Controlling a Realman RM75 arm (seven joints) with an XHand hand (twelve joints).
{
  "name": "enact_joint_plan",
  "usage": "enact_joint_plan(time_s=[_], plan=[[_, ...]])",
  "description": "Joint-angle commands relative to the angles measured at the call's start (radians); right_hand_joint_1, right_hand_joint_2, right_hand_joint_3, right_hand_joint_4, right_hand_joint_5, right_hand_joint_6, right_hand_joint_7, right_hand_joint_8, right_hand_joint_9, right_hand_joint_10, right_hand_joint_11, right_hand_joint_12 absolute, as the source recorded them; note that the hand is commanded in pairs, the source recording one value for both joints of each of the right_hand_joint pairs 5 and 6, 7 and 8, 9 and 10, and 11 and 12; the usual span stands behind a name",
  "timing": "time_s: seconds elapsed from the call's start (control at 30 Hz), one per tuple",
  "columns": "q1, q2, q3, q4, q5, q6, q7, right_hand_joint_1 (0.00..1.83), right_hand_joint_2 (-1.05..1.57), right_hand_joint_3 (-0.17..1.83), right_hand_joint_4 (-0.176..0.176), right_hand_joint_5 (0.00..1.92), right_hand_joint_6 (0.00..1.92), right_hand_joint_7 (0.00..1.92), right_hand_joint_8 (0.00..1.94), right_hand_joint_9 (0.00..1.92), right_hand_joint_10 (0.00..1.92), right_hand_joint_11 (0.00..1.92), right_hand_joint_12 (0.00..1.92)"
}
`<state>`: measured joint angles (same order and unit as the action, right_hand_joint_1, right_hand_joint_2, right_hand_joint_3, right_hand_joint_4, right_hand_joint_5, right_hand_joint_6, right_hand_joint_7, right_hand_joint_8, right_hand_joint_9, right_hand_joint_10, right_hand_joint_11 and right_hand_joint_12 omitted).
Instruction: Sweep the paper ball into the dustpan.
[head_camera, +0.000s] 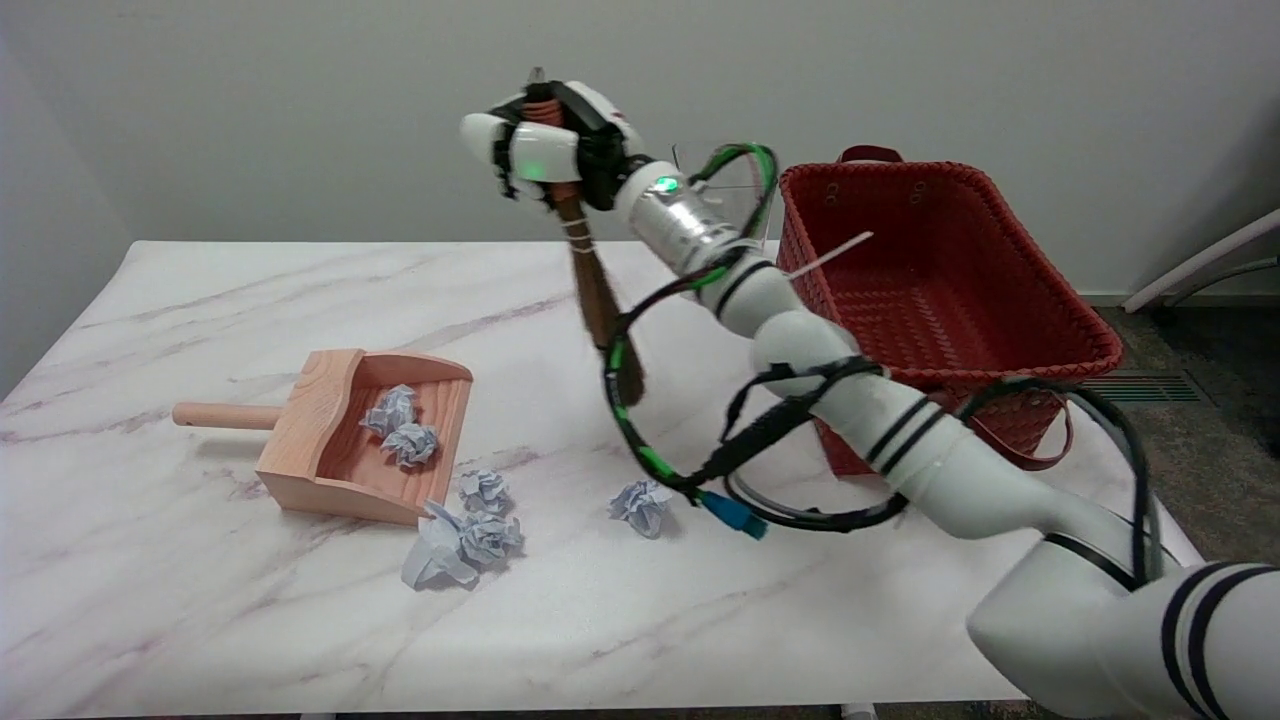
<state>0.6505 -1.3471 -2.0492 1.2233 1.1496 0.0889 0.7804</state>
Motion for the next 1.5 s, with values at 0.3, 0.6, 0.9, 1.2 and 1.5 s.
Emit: enact_joint_plan(time_s=[0.3,0.6,0.9,1.2,1.5], plan=[[-0.469,0.263,0.379,0.415,0.007,0.049,-0.140,0.97,1.43,1.12,0.000,1.92,1.92,1.92,1.92,1.92,1.92,1.83,1.83],[-0.459,0.263,0.320,0.450,0.066,0.050,-0.138,0.97,1.45,1.14,0.000,1.92,1.92,1.92,1.92,1.92,1.92,1.83,1.83],[-0.466,0.253,0.200,0.446,0.142,0.122,-0.145,0.97,1.44,1.17,0.000,1.92,1.92,1.92,1.92,1.92,1.92,1.83,1.83],[-0.510,0.247,0.116,0.503,0.141,0.158,-0.146,0.98,1.43,1.18,0.000,1.92,1.92,1.92,1.92,1.92,1.92,1.83,1.83],[-0.612,0.234,0.007,0.519,0.139,0.310,-0.224,0.97,1.43,1.21,0.000,1.92,1.92,1.92,1.92,1.92,1.92,1.84,1.84]])
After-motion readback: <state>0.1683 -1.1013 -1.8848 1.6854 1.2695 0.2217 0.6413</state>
